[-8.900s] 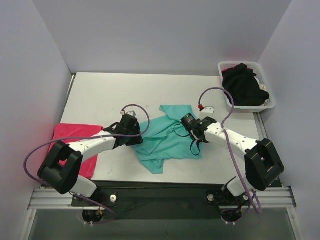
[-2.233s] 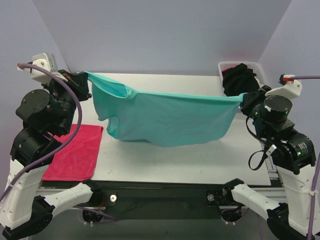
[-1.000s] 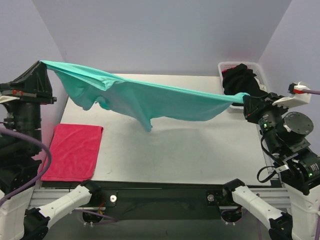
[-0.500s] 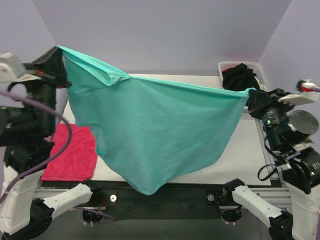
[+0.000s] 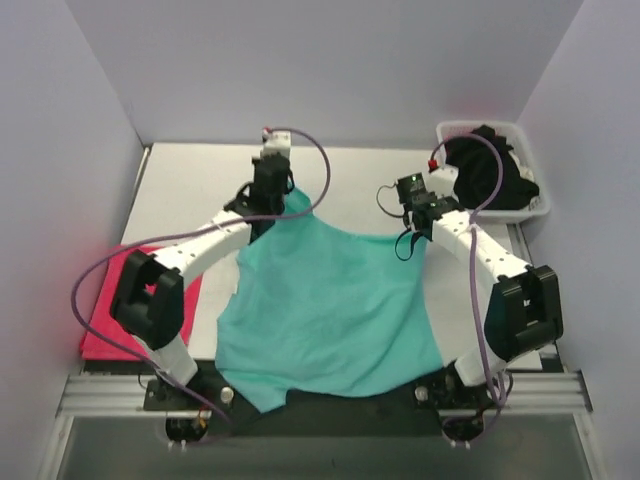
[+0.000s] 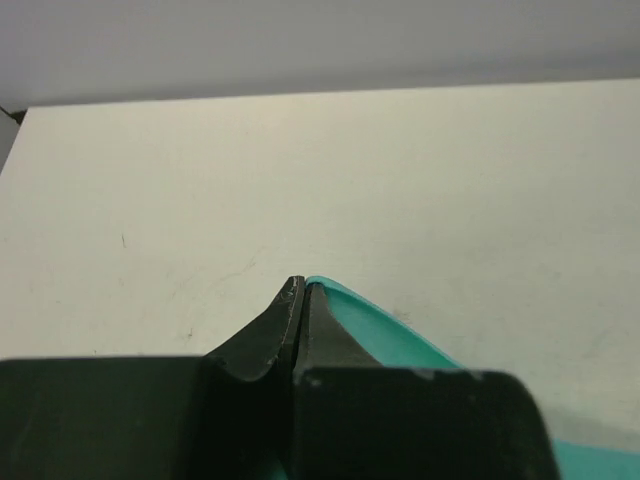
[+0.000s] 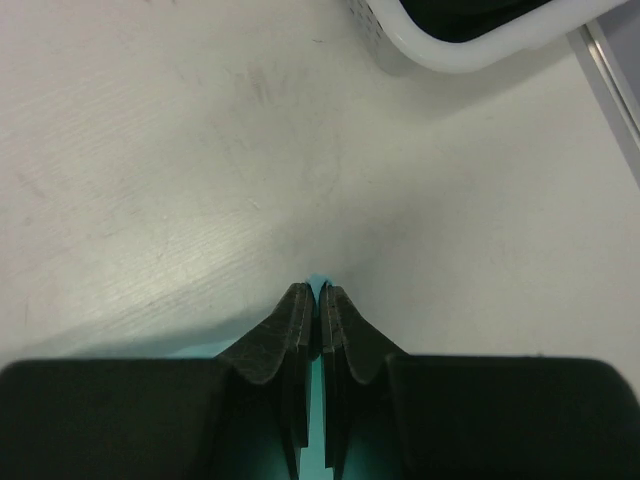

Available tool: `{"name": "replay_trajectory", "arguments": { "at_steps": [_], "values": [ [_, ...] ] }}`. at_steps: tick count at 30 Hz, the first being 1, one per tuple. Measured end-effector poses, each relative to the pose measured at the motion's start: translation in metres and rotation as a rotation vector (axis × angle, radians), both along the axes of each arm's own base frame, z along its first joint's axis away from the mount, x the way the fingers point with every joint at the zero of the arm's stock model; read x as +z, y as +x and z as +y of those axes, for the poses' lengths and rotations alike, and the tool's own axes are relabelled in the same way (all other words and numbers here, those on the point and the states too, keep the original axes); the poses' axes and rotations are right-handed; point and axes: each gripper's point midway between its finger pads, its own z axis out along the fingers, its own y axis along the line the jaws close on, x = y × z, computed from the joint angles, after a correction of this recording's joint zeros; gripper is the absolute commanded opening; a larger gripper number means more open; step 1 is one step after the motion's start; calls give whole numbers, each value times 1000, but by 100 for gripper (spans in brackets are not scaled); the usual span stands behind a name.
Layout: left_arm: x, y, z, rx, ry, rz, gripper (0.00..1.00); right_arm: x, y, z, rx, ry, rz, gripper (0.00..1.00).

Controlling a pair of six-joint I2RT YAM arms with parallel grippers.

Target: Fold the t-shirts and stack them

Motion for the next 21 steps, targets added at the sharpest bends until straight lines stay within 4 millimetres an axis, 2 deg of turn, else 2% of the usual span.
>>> {"name": "replay_trajectory", "arguments": {
  "at_steps": [2,4,7,10,11,12,13,14,16,18,21],
  "values": [
    [-39,17,3,42,36,52,0,-15,17,-7,-47,-18,27,0],
    [-65,37,6,86,59,79,0,-22,40,-13,-92,-24,29,0],
    [-78,74,5,145,59,69,0,-24,85,-22,-149,-11,-12,0],
    [-72,117,3,198,31,16,0,-27,120,-31,-184,7,-43,1],
    [-67,130,1,208,18,-6,4,-29,131,-33,-192,15,-52,8],
    [-62,140,0,216,5,-25,15,-32,141,-35,-196,25,-57,17],
    [-60,151,0,226,1,-35,30,-33,152,-38,-201,35,-64,36],
    [-53,162,-2,231,-11,-60,47,-36,163,-40,-207,47,-75,42],
    [-47,179,0,254,-27,-93,57,-42,177,-44,-207,56,-79,56],
    [-42,191,4,286,-40,-126,65,-46,185,-48,-206,61,-78,57],
    [-45,196,19,353,-43,-142,73,-40,193,-53,-202,71,-91,59]
  ]
}}
